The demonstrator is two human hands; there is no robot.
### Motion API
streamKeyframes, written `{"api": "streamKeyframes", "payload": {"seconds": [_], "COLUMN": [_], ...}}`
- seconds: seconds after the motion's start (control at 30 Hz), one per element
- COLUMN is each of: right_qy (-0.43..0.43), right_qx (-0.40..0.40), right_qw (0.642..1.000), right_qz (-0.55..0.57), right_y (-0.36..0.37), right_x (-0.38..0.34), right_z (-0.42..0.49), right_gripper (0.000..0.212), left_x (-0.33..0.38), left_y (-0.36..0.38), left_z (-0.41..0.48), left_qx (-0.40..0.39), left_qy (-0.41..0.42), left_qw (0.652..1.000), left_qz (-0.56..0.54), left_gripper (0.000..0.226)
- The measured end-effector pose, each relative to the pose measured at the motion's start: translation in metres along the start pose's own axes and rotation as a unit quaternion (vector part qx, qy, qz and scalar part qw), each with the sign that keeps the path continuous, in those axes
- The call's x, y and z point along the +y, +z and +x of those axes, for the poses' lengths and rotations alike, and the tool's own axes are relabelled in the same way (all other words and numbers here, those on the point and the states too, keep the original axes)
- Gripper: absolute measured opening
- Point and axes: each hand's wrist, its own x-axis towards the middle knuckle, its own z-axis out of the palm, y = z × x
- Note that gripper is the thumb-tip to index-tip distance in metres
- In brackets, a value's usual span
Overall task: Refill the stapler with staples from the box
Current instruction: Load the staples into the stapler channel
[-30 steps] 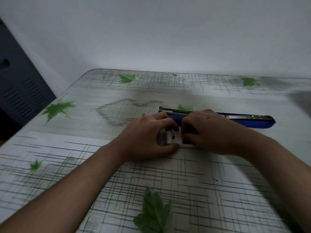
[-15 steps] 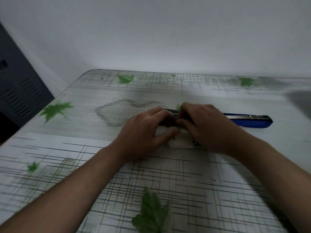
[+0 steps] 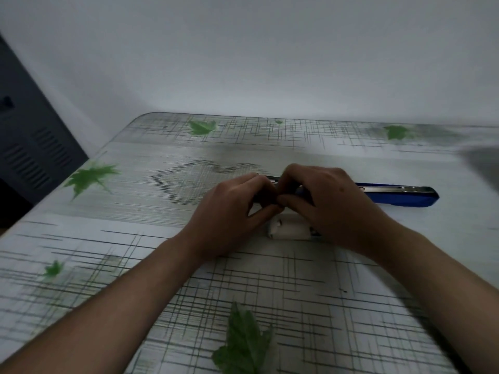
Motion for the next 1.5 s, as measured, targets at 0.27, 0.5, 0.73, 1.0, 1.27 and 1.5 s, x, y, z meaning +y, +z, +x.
{"api": "streamKeyframes", "payload": {"seconds": [0.27, 0.5, 0.73, 1.0, 1.27, 1.5], "right_qy": [-0.002, 0.023, 0.041, 0.034, 0.017, 0.018], "right_qx": [0.017, -0.003, 0.003, 0.022, 0.034, 0.052], "right_qw": [1.0, 0.999, 0.996, 0.996, 0.999, 0.997], "right_qz": [0.02, 0.038, 0.081, 0.076, 0.037, 0.048], "right_y": [-0.0007, -0.0015, -0.0018, -0.002, 0.0003, 0.001], "right_x": [-0.0005, 0.005, 0.0054, 0.0054, 0.0068, 0.0074], "right_z": [-0.0013, -0.0005, 0.0007, -0.0004, 0.0007, 0.0011], "right_gripper": [0.01, 0.015, 0.015, 0.012, 0.014, 0.015], "left_x": [0.002, 0.002, 0.0007, 0.0027, 0.0007, 0.0021], "left_y": [-0.0016, -0.0032, -0.0024, -0.0037, -0.0018, -0.0004], "left_z": [-0.0002, 0.0005, 0.0014, 0.0013, 0.0021, 0.0038], "left_qx": [-0.012, 0.022, 0.036, 0.029, 0.026, 0.055], "left_qy": [0.012, 0.024, 0.025, 0.022, 0.0, -0.029], "left_qw": [0.999, 0.998, 0.996, 0.997, 0.999, 0.997], "left_qz": [0.036, 0.061, 0.08, 0.066, 0.045, 0.046], "left_gripper": [0.018, 0.017, 0.012, 0.014, 0.023, 0.022]}}
